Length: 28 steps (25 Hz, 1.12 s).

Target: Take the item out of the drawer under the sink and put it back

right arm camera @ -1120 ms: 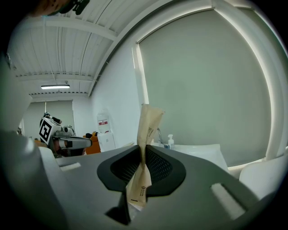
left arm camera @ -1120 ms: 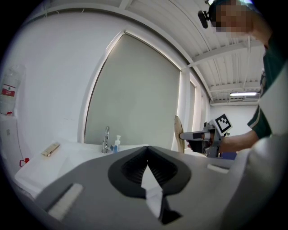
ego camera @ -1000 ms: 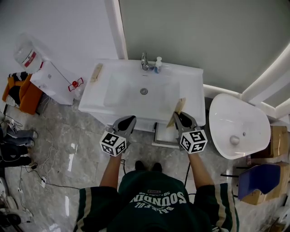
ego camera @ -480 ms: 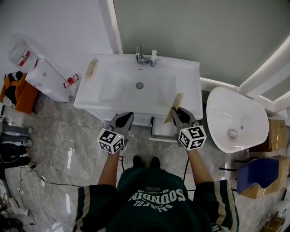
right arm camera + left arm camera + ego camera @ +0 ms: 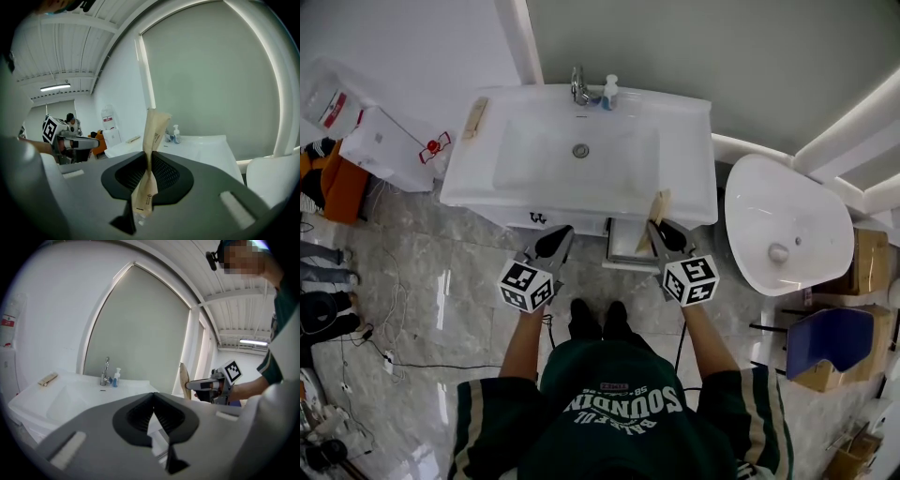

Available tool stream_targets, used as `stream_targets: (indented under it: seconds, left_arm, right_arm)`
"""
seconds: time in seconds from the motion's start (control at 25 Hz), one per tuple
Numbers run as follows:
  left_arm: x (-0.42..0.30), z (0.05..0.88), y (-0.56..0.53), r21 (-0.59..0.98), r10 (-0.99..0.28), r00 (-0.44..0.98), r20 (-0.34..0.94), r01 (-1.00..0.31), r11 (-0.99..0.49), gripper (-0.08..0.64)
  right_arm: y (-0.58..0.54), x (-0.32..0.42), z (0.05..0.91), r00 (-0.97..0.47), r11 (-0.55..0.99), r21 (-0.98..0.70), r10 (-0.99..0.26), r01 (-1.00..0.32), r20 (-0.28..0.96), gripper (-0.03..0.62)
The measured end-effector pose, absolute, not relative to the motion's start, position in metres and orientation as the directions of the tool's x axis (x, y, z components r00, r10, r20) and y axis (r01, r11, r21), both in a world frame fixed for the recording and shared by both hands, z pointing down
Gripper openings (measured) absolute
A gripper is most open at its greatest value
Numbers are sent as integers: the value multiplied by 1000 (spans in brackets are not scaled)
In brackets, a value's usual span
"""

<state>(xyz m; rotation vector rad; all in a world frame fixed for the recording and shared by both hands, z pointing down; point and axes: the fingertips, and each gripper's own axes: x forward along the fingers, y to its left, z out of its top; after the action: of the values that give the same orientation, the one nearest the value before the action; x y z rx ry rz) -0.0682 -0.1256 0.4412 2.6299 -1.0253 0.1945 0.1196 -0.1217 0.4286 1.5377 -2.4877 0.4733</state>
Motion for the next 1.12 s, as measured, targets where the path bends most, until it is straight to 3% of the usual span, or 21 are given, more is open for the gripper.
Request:
stream_targets:
  seconds: [0.48,1.12]
  left_arm:
    - [-53,489,-96,303,-586,755,294,-655,-692,49]
    - [-70,582,-58,381,-553,722,416,-691,-615,49]
  right_arm:
    - [-80,118,494,-466,430,-187,-769,-883,438,48]
    - [-60,110,682,-460,685,-13,-475,-728,750,48]
